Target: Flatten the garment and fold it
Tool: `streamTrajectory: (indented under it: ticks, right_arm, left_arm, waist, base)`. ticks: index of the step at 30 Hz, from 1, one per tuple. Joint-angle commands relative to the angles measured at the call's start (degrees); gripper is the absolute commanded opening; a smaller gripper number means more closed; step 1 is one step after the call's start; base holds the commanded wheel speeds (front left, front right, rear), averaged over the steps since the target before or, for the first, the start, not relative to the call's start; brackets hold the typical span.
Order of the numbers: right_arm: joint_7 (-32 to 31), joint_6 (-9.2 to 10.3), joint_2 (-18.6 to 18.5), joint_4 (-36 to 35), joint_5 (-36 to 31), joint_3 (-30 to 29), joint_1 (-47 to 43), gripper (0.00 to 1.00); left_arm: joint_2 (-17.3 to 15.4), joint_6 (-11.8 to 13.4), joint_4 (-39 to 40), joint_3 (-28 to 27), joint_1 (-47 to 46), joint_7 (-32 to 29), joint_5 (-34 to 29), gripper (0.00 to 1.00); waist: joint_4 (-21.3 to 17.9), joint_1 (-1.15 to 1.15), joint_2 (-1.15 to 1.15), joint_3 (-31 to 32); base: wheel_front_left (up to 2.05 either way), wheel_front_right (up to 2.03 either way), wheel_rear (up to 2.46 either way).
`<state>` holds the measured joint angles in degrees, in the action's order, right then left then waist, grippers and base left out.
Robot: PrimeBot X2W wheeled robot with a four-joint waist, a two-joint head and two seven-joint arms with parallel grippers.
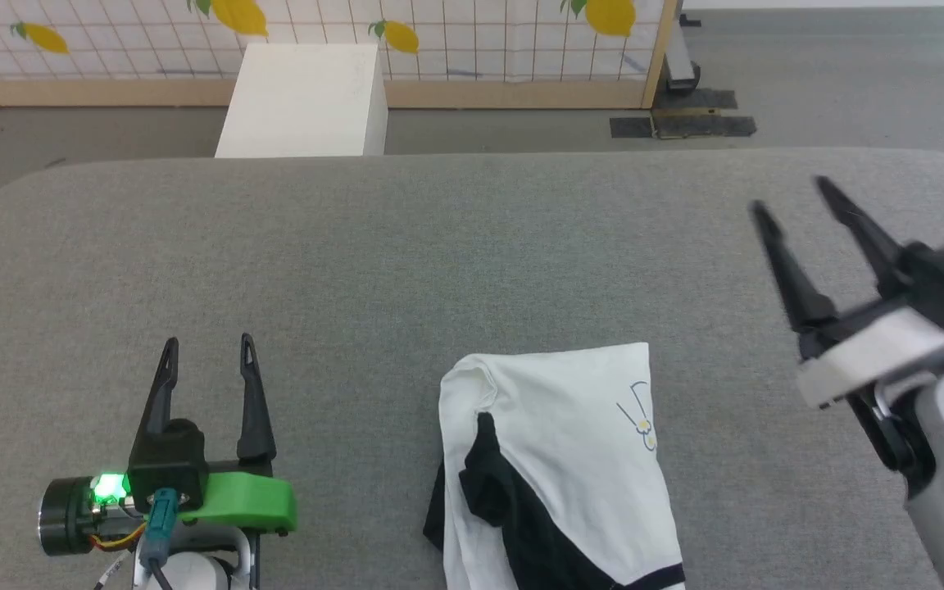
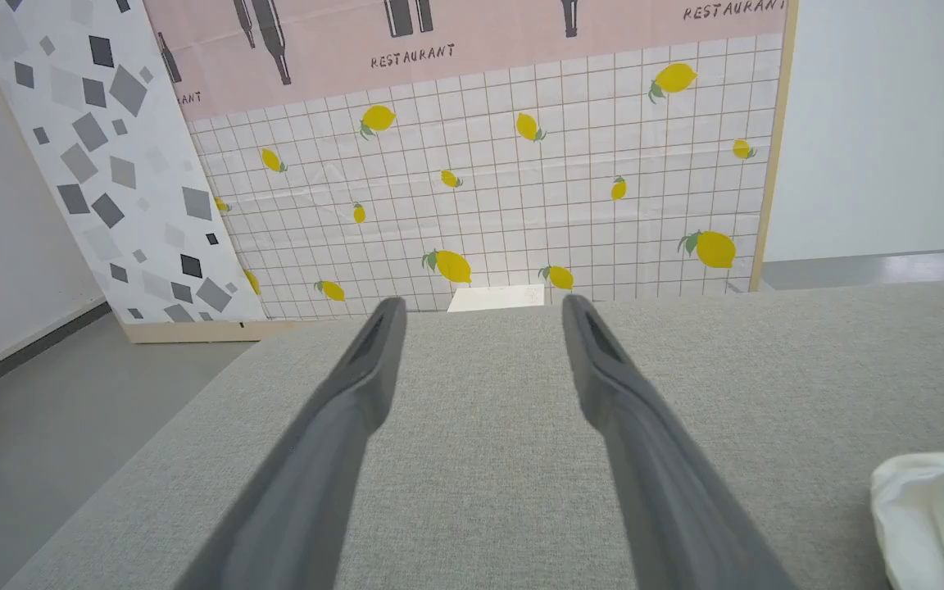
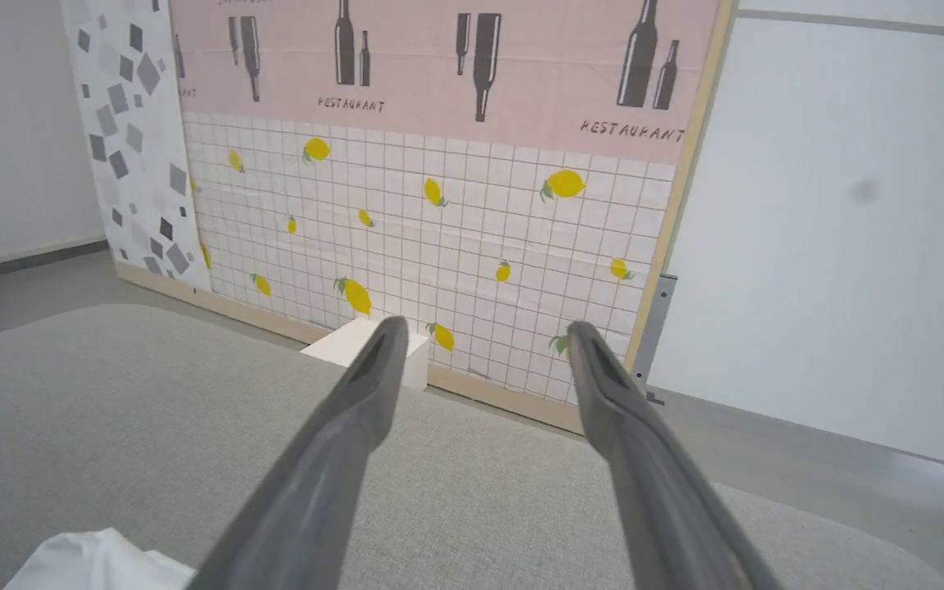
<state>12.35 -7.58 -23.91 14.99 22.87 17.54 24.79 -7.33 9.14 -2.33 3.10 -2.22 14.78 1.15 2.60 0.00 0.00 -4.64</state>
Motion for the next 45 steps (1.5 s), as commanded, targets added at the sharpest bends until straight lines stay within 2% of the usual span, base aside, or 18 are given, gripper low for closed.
streamTrajectory:
  ticks: [1, 4, 8, 12, 15, 18, 20, 23, 26, 31, 35, 39, 45]
  right_arm:
    - [1.03, 0.09, 2.04, -1.12, -1.53, -3.38, -2.79, 1.0]
    - [2.25, 0.09, 6.57, -4.48, -5.39, -12.04, -8.83, 1.0]
    - [2.59, 0.09, 13.08, -10.24, -9.24, -18.9, -16.15, 1.0]
    - [2.62, 0.09, 17.46, -15.4, -11.19, -21.75, -21.51, 1.0]
    - [2.63, 0.09, 17.37, -17.43, -11.95, -20.99, -21.67, 1.0]
    - [1.91, 0.09, 14.07, -18.07, -11.39, -18.16, -17.97, 1.0]
    - [-1.83, 0.09, 11.52, -17.86, -10.17, -15.76, -14.61, 1.0]
    - [-10.31, 0.09, 7.05, -17.17, -7.12, -10.58, -9.96, 1.0]
    - [-22.81, 0.09, 1.96, -15.61, -1.31, -3.11, -6.2, 1.0]
    - [-40.19, 0.09, -5.32, -12.62, 9.06, 9.0, -2.6, 1.0]
    - [-49.26, 0.09, -8.75, -10.21, 16.03, 16.74, -1.05, 1.0]
    - [-51.56, 0.09, -7.84, -5.7, 18.87, 21.83, 1.33, 1.0]
    - [-48.5, 0.09, -2.1, 5.08, 19.15, 26.31, 4.38, 1.0]
  left_arm:
    - [0.0, 0.08, 0.61, -0.04, 0.93, 0.22, -0.02, 1.0]
    - [0.4, 0.22, 1.49, 0.06, 1.59, 0.22, -0.11, 1.0]
    - [0.6, 0.07, 2.21, 0.1, 2.21, 0.22, -0.11, 1.0]
    - [0.68, -0.15, 2.64, 0.2, 2.56, 0.22, -0.21, 1.0]
    - [0.65, -0.21, 2.72, 0.21, 2.77, 0.22, -0.34, 1.0]
    - [0.59, -0.35, 2.45, 0.31, 2.99, 0.22, -0.43, 1.0]
    - [0.59, -0.39, 2.27, 0.35, 3.14, 0.22, -0.44, 1.0]
    - [0.65, -0.56, 1.94, 0.61, 3.28, 0.22, -0.48, 1.0]
    - [0.74, -0.68, 1.68, 0.76, 3.41, 0.22, -0.39, 1.0]
    - [1.01, -0.71, 1.53, 0.79, 3.5, 0.22, -0.22, 1.0]
    - [1.32, -0.66, 1.48, 0.84, 3.0, 0.22, -0.13, 1.0]
    - [1.66, -0.46, 1.53, 0.68, 2.25, 0.22, -0.01, 1.0]
    - [2.07, -0.75, 1.29, 1.19, -0.05, 0.22, -0.19, 1.0]
  waist:
    - [-0.31, 0.0, 0.0, 0.47]
    - [-0.35, 0.0, 0.0, 0.77]
    - [-0.33, 0.0, 0.0, 1.17]
    - [-0.08, 0.0, 0.0, 1.52]
    - [-0.13, 0.0, 0.0, 1.71]
    - [-0.17, 0.0, 0.0, 2.08]
    - [-0.16, 0.0, 0.0, 2.29]
    - [0.13, 0.0, 0.0, 2.69]
    - [0.55, 0.0, 0.0, 2.91]
    - [1.27, 0.0, 0.0, 2.57]
    - [1.96, 0.0, 0.0, 1.48]
    - [2.14, 0.0, 0.0, -0.49]
    - [3.16, 0.0, 0.0, -3.55]
  base:
    - [0.0, 0.0, 0.0]
    - [0.0, 0.0, 0.0]
    - [0.0, 0.0, 0.0]
    - [0.0, 0.0, 0.0]
    - [0.0, 0.0, 0.0]
    - [0.0, 0.0, 0.0]
    - [0.0, 0.0, 0.0]
    - [0.0, 0.0, 0.0]
    - [0.0, 0.0, 0.0]
    - [0.0, 0.0, 0.0]
    - [0.0, 0.0, 0.0]
    - [0.0, 0.0, 0.0]
    - [0.0, 0.0, 0.0]
